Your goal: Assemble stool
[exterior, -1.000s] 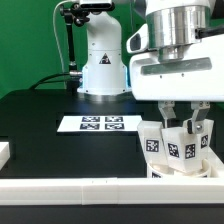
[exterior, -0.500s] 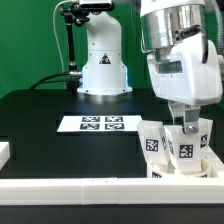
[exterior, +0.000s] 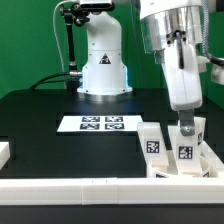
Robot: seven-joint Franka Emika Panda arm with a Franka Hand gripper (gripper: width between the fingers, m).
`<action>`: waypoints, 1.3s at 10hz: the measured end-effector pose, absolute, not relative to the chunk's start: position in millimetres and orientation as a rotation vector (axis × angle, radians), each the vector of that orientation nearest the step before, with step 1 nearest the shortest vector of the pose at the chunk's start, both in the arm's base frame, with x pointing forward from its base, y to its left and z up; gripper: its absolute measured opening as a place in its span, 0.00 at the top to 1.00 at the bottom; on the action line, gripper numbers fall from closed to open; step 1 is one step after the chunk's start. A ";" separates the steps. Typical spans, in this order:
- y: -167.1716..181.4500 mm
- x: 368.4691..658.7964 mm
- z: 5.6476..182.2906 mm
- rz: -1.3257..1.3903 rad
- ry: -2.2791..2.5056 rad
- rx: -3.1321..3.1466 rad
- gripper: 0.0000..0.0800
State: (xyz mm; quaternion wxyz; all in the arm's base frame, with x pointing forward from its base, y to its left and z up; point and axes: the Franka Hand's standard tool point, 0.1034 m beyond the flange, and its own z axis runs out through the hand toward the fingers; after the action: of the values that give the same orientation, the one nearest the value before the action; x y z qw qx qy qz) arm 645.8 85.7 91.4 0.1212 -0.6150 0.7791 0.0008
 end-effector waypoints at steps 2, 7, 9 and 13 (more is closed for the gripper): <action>82.1 647.5 92.3 -0.023 2.211 -1.867 0.22; 70.4 657.7 118.2 -0.107 1.929 -2.116 0.19; 69.4 658.0 118.5 -0.139 1.767 -2.260 0.19; 64.4 659.0 119.0 -0.218 1.294 -2.589 0.19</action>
Offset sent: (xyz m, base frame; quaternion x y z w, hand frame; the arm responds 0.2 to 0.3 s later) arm -0.0014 -0.0067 0.0131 0.0153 -0.0167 -0.0782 0.9967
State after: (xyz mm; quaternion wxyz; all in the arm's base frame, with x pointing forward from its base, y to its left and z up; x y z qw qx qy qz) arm 659.0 64.4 119.0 0.1193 -0.8856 0.4426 -0.0747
